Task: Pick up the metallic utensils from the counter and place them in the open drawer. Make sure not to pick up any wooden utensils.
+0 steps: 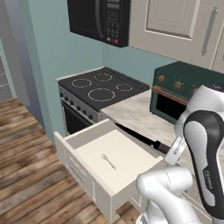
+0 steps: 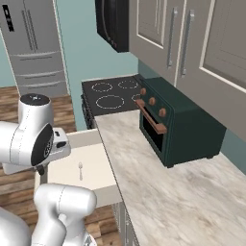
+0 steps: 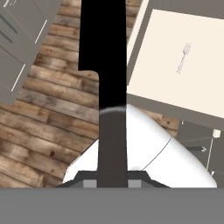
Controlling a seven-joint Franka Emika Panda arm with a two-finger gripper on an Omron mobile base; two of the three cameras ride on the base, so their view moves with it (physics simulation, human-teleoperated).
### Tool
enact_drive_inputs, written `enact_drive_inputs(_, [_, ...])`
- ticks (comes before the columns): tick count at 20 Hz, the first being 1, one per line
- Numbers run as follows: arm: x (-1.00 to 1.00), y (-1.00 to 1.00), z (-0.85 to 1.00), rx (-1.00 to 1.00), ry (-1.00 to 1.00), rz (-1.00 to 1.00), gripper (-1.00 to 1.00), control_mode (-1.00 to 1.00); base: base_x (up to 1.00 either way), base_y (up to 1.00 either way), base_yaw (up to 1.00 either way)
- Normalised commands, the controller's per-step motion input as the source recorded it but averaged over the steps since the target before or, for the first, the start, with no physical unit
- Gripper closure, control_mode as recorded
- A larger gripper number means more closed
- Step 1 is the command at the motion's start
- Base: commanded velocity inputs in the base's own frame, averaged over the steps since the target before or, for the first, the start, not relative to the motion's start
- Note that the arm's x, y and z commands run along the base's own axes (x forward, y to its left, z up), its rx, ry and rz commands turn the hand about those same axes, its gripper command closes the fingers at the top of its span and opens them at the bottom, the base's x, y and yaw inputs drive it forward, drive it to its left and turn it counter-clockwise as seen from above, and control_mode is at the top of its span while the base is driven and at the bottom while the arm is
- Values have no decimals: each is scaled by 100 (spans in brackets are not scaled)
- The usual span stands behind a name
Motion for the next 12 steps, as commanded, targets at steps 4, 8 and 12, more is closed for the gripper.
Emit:
enact_drive_inputs(4, [0, 0, 0, 0, 0, 0, 100, 100, 0, 0, 0])
enact_drive_inputs(8, [0, 0, 0, 0, 0, 0, 100, 100, 0, 0, 0])
enact_drive_inputs(12, [26, 27, -1, -2, 4, -1, 100, -100, 0, 0, 0])
